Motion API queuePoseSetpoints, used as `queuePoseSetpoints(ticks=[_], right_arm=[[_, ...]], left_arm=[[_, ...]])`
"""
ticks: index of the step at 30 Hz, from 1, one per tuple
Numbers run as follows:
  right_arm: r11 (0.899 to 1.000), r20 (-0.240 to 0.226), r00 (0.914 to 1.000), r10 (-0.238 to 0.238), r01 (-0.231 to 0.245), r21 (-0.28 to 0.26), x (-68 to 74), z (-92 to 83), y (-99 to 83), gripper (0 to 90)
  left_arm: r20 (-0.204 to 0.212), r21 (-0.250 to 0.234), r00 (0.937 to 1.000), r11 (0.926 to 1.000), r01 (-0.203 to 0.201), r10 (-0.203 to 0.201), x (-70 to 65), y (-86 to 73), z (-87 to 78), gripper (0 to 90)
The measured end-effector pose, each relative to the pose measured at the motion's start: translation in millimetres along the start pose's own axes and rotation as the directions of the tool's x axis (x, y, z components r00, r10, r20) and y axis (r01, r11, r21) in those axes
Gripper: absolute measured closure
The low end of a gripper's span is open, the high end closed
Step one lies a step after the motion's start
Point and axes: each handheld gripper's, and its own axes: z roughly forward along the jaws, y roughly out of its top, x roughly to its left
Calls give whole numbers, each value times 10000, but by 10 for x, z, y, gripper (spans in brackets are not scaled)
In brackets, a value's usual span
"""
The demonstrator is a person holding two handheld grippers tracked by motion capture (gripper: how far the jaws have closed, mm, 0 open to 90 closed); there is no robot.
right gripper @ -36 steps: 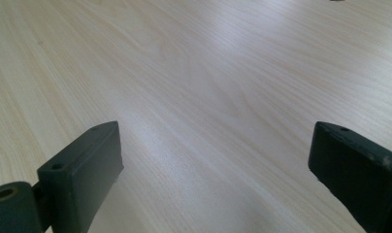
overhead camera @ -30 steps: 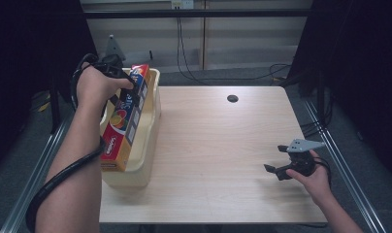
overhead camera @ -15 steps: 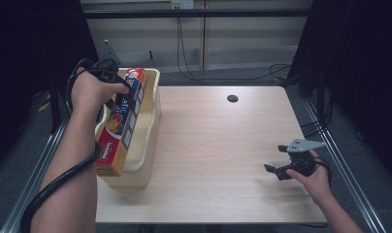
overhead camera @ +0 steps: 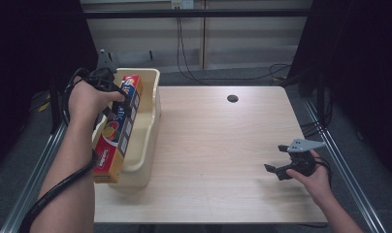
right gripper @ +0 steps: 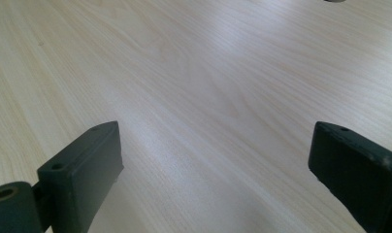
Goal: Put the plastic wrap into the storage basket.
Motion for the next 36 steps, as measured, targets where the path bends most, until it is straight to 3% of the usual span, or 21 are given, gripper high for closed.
queuePoseSetpoints(ticks=[14,36], right_arm=[[10000,2,10000,1,-1,-8,2,-5,4,48],[10000,-53,10000,-17,17,36,9,4,4,48]], left_arm=[[-124,189,9999,9998,80,-78,52,-38,116,413],[36,545,9999,9984,136,-138,101,-74,335,411]])
